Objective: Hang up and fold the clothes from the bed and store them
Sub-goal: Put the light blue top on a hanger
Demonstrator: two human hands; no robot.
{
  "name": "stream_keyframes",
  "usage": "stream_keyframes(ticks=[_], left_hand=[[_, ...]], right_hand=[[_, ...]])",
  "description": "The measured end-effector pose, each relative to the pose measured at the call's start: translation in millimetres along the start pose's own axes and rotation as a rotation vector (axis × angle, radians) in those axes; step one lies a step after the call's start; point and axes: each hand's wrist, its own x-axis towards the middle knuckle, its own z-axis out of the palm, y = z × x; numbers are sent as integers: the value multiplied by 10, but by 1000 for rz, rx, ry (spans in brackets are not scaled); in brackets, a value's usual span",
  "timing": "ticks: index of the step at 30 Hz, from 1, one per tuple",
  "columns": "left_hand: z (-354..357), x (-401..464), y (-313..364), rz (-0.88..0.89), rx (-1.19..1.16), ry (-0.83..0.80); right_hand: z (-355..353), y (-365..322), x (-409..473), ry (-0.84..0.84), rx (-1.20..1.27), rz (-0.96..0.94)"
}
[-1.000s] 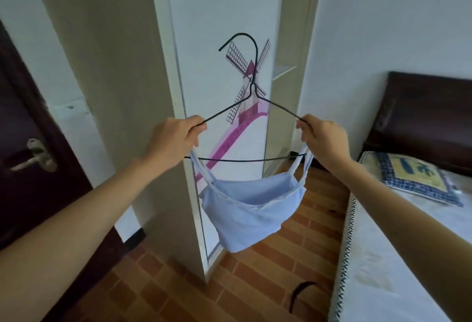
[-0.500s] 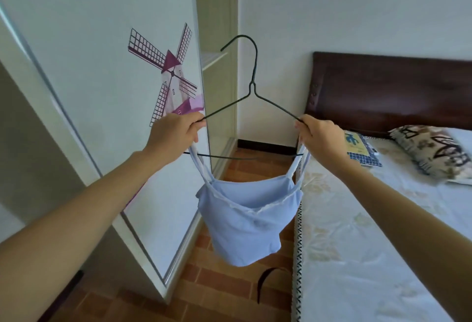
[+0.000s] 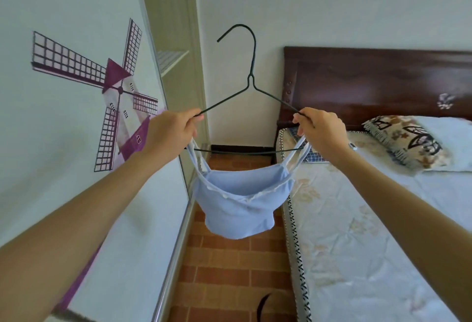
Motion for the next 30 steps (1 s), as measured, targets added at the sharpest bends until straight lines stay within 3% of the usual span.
stream_keyframes(ticks=[14,30], left_hand=[[878,957,-740,-20,-70,-141],[1897,2682,-1360,-111,-61,-141]], right_hand=[[718,236,1092,-76,15,89],[1181,721,3286,-30,39,-29]])
